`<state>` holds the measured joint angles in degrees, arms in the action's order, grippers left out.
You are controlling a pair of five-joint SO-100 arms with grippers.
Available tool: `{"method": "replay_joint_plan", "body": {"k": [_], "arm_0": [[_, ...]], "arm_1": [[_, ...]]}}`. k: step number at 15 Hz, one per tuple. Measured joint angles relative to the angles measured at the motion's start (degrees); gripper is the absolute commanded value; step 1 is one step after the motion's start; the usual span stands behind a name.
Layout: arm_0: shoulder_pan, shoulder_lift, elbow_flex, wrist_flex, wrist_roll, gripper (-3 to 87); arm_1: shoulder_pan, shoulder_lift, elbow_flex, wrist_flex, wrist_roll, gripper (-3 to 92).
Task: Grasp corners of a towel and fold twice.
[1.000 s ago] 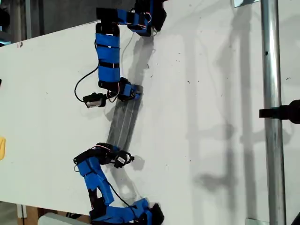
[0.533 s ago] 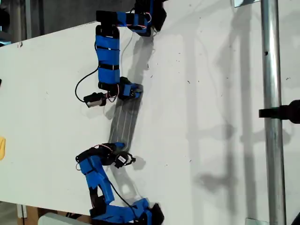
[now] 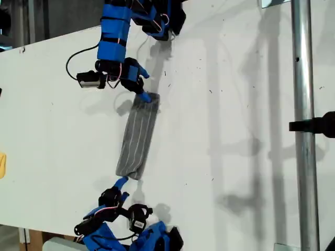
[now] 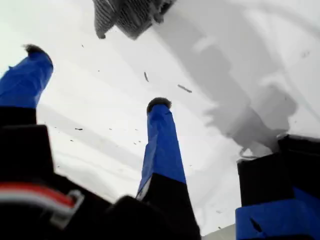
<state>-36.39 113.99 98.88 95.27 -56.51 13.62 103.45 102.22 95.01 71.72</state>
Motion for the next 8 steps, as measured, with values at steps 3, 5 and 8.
{"method": "replay_joint_plan", "body": {"k": [3, 5, 8], "arm_0": [[5.4, 23.4, 20.8, -7.0, -7.6, 17.6], [11.4, 42.6, 39.3, -15.1, -11.3, 10.6], [16.6, 78.8, 66.2, -19.0, -14.2, 9.5]], "arm_1": [[-12.5, 22.6, 15.6, 3.5, 21.1, 41.4], [-21.8, 33.8, 23.7, 2.8, 36.6, 44.2], [-28.3, 40.9, 33.9, -1.6, 45.8, 46.1]]}}
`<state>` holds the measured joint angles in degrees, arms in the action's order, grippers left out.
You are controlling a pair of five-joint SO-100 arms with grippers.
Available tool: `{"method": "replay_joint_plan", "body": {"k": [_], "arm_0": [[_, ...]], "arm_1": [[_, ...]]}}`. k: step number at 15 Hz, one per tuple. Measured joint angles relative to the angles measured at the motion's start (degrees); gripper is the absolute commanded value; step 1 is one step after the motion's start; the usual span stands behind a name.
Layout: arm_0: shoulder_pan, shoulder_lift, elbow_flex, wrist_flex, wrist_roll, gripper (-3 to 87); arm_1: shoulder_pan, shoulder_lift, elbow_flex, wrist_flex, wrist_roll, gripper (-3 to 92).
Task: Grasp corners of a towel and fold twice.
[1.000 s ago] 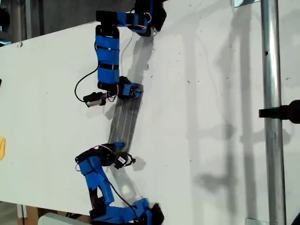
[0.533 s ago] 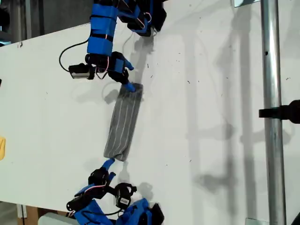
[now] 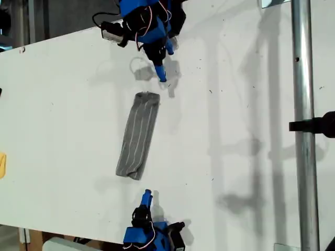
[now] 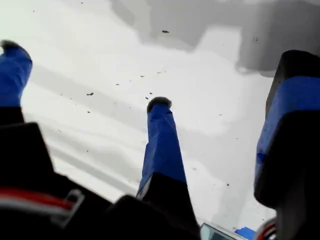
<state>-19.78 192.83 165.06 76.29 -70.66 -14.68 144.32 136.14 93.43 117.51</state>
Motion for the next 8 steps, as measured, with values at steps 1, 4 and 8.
{"method": "replay_joint_plan", "body": {"k": [1, 4, 8], "arm_0": [[0.2, 3.3, 3.2, -1.0, -0.1, 9.3], [0.2, 5.9, 11.6, -3.5, -0.4, 9.1], [0.5, 5.9, 11.9, -3.7, -0.4, 9.2]], "arm_1": [[1.1, 3.3, 3.6, -3.3, -0.3, 46.1], [13.9, 3.0, 8.7, -12.9, -11.0, 45.8], [30.8, -18.5, 4.5, -27.6, -28.7, 45.9]]}}
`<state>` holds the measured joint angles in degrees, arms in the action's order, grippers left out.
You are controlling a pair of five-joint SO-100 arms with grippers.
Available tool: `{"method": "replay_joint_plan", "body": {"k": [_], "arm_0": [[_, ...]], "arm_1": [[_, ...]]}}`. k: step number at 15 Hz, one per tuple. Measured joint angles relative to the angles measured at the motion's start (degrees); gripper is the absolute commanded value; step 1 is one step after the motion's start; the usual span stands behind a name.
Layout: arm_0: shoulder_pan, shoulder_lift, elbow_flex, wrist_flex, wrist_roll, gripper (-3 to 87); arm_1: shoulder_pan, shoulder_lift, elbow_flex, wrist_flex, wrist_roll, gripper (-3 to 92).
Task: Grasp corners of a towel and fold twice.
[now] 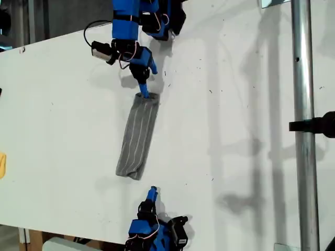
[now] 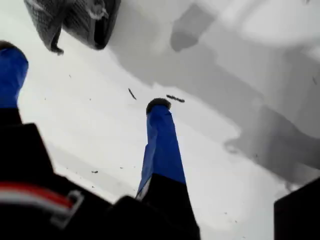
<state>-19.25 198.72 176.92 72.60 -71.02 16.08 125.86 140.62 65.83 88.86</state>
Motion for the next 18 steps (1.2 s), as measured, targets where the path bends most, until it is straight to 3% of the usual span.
{"method": "replay_joint_plan", "body": {"k": [4, 6, 7, 8, 9, 10, 13, 16, 18], "arm_0": [[0.0, 0.0, 0.3, 0.0, 0.0, 9.0], [0.0, 0.0, 0.3, 0.0, 0.0, 9.0], [0.0, 0.0, 0.3, 0.0, 0.0, 9.0], [0.0, 0.0, 0.3, 0.0, 0.0, 9.0], [0.0, 0.0, 0.3, 0.0, 0.0, 9.0], [0.0, 0.0, 0.3, 0.0, 0.0, 9.0], [0.0, 0.0, 0.3, 0.0, 0.0, 9.0], [0.0, 0.0, 0.3, 0.0, 0.0, 9.1], [0.0, 0.0, 0.3, 0.0, 0.0, 9.3]], "arm_1": [[3.1, -27.8, -14.9, -9.9, -5.3, 45.7], [3.1, -43.4, -28.0, -9.5, -7.6, 43.2], [3.3, -49.3, -35.1, -7.0, -8.6, 37.4], [3.9, -52.6, -40.0, -6.7, -10.2, 13.7], [4.5, -53.4, -41.8, -6.7, -12.4, 3.2], [5.0, -53.5, -42.2, -6.8, -13.8, 0.3], [5.9, -51.2, -41.6, -3.2, -17.7, -0.2], [3.5, -38.8, -29.8, 1.7, -17.6, -0.2], [-1.1, -27.9, -23.6, 11.3, -13.9, -0.2]]}}
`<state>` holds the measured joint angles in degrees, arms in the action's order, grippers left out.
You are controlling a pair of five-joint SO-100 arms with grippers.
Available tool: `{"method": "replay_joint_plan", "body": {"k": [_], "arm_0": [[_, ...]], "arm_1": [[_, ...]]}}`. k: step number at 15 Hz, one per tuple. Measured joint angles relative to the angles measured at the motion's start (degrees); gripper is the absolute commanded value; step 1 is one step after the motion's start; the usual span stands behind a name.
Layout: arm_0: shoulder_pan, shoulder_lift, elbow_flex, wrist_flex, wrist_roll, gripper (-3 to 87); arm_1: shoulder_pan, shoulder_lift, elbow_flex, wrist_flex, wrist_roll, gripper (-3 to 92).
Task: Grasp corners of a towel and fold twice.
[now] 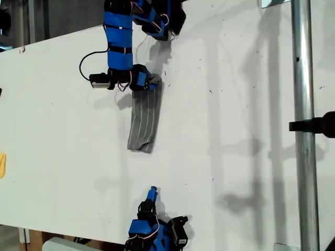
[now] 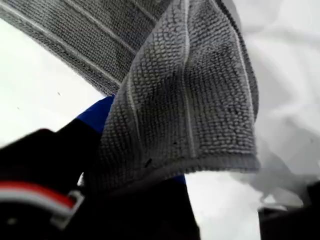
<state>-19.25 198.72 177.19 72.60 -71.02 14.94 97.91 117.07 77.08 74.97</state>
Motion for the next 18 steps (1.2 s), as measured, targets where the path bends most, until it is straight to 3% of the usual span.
{"method": "replay_joint_plan", "body": {"k": [4, 5, 7, 8, 9, 11, 13, 16, 17, 18], "arm_0": [[0.3, 0.0, 0.0, 0.0, 0.0, 9.5], [0.5, 0.0, 0.0, 0.0, 0.0, 8.8], [0.7, 0.0, 0.0, 0.0, -0.9, 8.6], [0.7, 0.0, 0.0, 0.0, -1.8, 8.6], [0.7, 0.0, 0.0, 0.4, -3.1, 8.6], [1.0, 0.0, 0.4, 2.6, -13.3, 9.0], [0.9, 0.0, 0.4, 2.9, -20.8, 10.9], [2.3, 0.0, 0.4, 2.9, -24.1, 10.8], [2.3, 0.0, 0.4, 2.9, -23.7, 10.9], [2.3, 0.0, 0.4, 2.9, -22.5, 10.9]], "arm_1": [[-14.9, 10.5, -2.9, 27.1, 13.5, -0.2], [-15.7, 11.8, -8.2, 28.8, 13.9, -0.2], [-13.4, 11.4, -11.8, 17.8, 9.2, -0.2], [-11.4, 9.8, -9.4, 5.3, 6.8, -0.2], [-9.8, 5.4, -7.6, -8.4, 6.2, 7.4], [-7.9, -5.3, -7.1, -30.7, 5.8, 26.4], [-7.0, -8.4, -6.7, -46.1, 4.9, 23.4], [-2.6, 2.7, -2.6, -49.3, 1.1, 22.8], [-0.9, 10.4, 1.5, -47.6, 0.9, 19.9], [0.4, 18.9, 6.9, -44.2, 0.9, 10.3]]}}
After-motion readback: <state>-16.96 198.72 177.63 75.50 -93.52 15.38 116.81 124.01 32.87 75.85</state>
